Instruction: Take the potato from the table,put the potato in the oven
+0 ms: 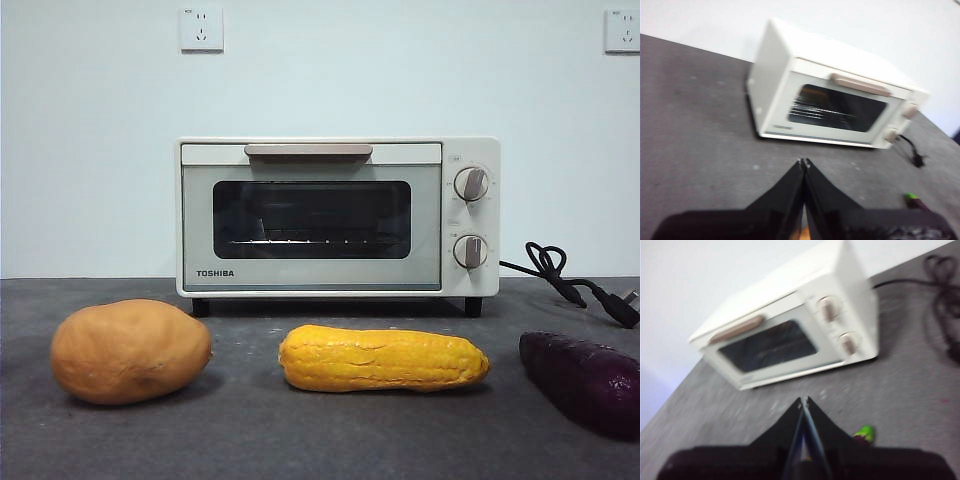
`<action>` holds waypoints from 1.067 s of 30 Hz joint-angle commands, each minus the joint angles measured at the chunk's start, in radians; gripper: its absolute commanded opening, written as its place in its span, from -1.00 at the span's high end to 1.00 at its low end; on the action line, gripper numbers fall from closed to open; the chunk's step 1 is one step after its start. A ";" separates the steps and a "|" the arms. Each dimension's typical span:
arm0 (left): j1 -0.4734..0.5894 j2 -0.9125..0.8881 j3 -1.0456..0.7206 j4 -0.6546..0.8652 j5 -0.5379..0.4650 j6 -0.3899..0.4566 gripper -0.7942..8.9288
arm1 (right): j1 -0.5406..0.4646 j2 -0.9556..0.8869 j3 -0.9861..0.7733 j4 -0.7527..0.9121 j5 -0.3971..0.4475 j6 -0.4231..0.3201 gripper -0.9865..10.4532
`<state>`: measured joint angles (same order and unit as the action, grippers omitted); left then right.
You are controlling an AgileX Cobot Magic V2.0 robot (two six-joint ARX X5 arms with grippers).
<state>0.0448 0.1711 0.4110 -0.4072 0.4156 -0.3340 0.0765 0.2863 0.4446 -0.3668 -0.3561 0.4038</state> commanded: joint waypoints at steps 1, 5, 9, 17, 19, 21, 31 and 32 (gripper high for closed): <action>0.001 0.056 0.066 -0.031 0.055 0.054 0.85 | -0.002 0.082 0.102 -0.062 -0.080 -0.099 0.85; 0.001 0.127 0.150 -0.086 0.147 0.104 0.85 | -0.001 0.207 0.268 -0.229 -0.201 -0.228 0.85; 0.001 0.167 0.203 -0.131 0.206 0.133 0.85 | 0.000 0.315 0.423 -0.431 -0.285 -0.391 0.85; 0.000 0.169 0.215 -0.163 0.219 0.145 0.85 | 0.017 0.399 0.517 -0.570 -0.298 -0.506 0.78; 0.000 0.169 0.215 -0.164 0.220 0.147 0.85 | 0.017 0.401 0.517 -0.569 -0.297 -0.506 0.51; 0.000 0.169 0.215 -0.163 0.220 0.148 0.85 | 0.017 0.401 0.517 -0.568 -0.298 -0.503 0.05; 0.000 0.195 0.216 -0.121 0.220 0.154 0.85 | 0.017 0.401 0.517 -0.562 -0.299 -0.480 -0.38; -0.001 0.209 0.218 -0.108 0.221 0.154 0.85 | 0.018 0.401 0.517 -0.562 -0.299 -0.480 -0.38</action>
<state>0.0448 0.3691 0.6250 -0.5320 0.6323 -0.1940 0.0921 0.6880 0.9604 -0.9360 -0.6521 -0.0826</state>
